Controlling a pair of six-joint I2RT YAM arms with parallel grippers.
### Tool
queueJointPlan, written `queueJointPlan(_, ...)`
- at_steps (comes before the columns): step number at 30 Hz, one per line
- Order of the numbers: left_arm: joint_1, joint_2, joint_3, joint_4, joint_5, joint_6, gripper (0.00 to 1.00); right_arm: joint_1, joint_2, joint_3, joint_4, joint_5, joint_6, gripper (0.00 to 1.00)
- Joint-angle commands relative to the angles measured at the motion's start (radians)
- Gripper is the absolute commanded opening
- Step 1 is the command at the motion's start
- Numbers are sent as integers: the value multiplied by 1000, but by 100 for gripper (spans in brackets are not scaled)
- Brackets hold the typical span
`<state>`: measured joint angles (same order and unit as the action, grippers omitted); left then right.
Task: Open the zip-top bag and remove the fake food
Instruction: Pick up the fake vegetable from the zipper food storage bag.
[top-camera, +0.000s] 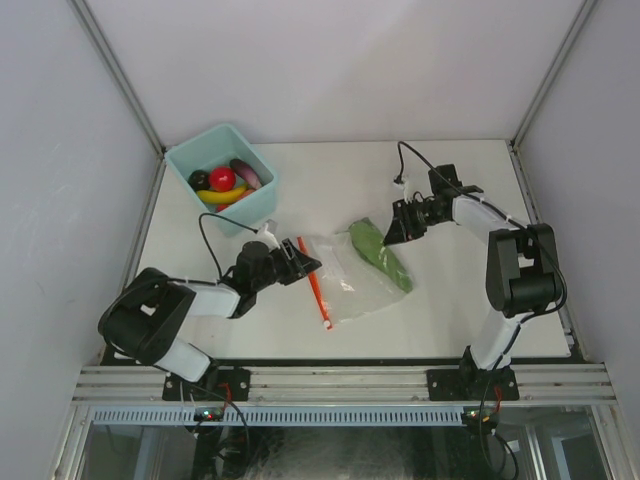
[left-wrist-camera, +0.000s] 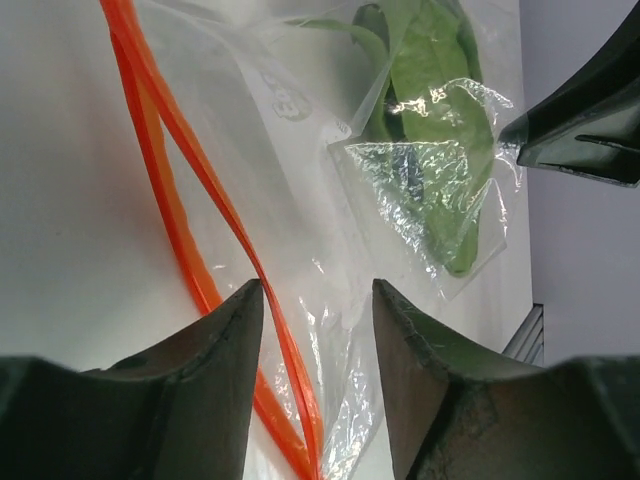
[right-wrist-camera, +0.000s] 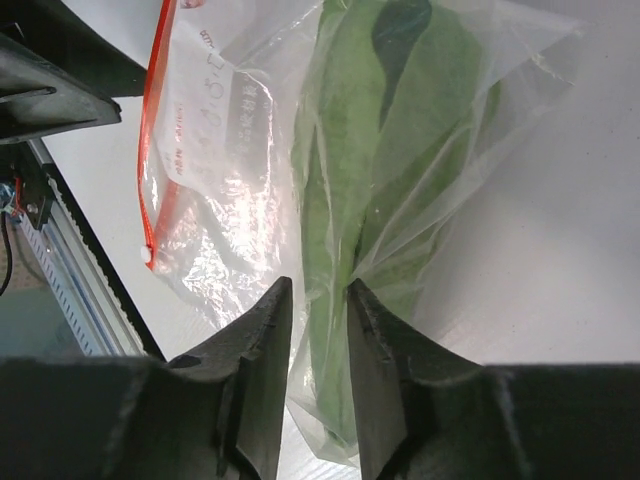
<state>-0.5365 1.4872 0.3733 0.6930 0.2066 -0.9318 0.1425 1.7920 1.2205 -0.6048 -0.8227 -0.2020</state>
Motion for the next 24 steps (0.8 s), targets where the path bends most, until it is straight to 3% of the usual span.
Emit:
queueJointPlan(1, -4, 64, 84, 44, 71, 8, 45, -32, 9, 17, 54, -37, 46, 32)
queueJointPlan(5, -5, 100, 110, 51, 101, 6, 29, -43, 49, -15, 117, -21, 110, 37)
queueJointPlan(8, -4, 101, 108, 63, 114, 10, 4, -47, 78, -22, 145, -22, 152, 35)
queueJointPlan(9, -3, 97, 103, 70, 117, 10, 1, -47, 87, -22, 150, -21, 159, 33)
queueJointPlan(11, -1, 81, 86, 78, 117, 11, 0, -48, 97, -23, 155, -30, 166, 23)
queueJointPlan(13, 2, 56, 67, 87, 117, 14, 0, -55, 88, -22, 161, -51, 167, 3)
queueJointPlan(14, 3, 45, 58, 91, 115, 14, 0, -59, 76, -22, 164, -65, 167, 0)
queueJointPlan(24, 28, 14, 45, 106, 129, 24, 0, -72, -204, -117, 299, -418, 128, 0)
